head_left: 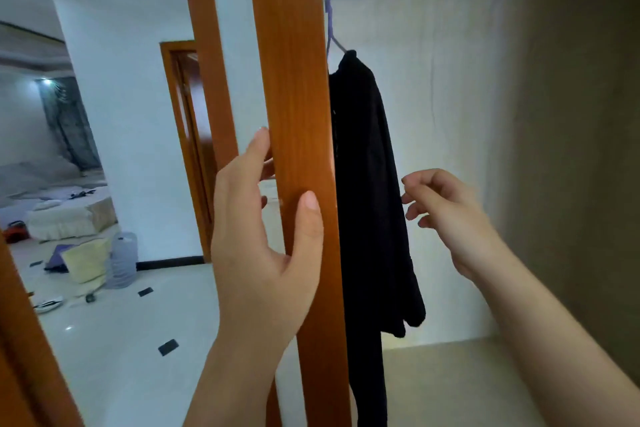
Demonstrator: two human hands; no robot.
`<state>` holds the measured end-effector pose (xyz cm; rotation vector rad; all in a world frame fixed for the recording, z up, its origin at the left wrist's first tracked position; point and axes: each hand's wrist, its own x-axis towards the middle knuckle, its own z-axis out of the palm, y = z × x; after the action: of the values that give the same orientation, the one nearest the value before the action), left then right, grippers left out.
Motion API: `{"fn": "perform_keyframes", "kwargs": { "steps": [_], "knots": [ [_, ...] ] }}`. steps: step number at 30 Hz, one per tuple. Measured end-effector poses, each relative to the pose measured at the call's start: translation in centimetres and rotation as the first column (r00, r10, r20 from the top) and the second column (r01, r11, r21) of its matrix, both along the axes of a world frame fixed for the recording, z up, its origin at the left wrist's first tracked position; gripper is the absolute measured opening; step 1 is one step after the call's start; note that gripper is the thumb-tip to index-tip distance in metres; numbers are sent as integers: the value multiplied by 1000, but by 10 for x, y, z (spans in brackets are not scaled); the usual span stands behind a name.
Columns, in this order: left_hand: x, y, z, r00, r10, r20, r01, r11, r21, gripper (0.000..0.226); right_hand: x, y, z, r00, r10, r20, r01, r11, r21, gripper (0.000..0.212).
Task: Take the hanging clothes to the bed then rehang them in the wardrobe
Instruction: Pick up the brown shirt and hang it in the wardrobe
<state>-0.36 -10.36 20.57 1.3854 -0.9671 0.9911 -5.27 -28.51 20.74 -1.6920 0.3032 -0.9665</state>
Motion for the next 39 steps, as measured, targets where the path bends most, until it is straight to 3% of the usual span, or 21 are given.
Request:
{"fn": "perform_keyframes", "kwargs": {
  "steps": [6, 9, 14, 17, 19, 21, 23, 27, 31, 35, 39],
  "knots": [
    [12, 16, -47, 962, -155, 226, 170, 984, -49, 24, -37, 38, -108, 962, -213, -173, 240, 959, 150, 14],
    [2, 20, -80, 900, -356, 253, 366, 931, 11, 16, -73, 67, -162, 897, -344, -276, 409, 882, 233, 18],
    [-44, 18, -148, 665, -744, 65, 705, 654, 275, 15, -155, 130, -234, 737, -487, -469, 660, 668, 343, 20],
    [-83, 16, -199, 492, -843, -219, 825, 371, 426, 15, -209, 178, -272, 593, -545, -593, 799, 491, 348, 20],
    [-111, 18, -237, 405, -750, -524, 867, 134, 479, 15, -244, 213, -298, 497, -553, -669, 867, 347, 357, 20],
    [-136, 26, -279, 368, -539, -758, 849, -138, 511, 15, -275, 253, -322, 429, -552, -715, 898, 179, 401, 14],
    [-158, 38, -318, 401, -386, -831, 767, -354, 535, 18, -302, 298, -345, 350, -547, -761, 913, 18, 407, 12],
    [-195, 84, -372, 462, -234, -856, 602, -625, 496, 18, -340, 395, -382, 235, -511, -827, 874, -260, 410, 13],
    [-234, 147, -396, 530, -156, -834, 485, -750, 449, 19, -365, 513, -415, 112, -461, -880, 800, -484, 355, 16],
    [-279, 226, -411, 585, -98, -805, 429, -805, 410, 20, -374, 643, -433, 129, -467, -875, 593, -670, 446, 17],
    [-327, 322, -427, 624, 8, -781, 425, -843, 331, 22, -376, 778, -435, 79, -477, -875, 332, -815, 475, 14]
  ]
}}
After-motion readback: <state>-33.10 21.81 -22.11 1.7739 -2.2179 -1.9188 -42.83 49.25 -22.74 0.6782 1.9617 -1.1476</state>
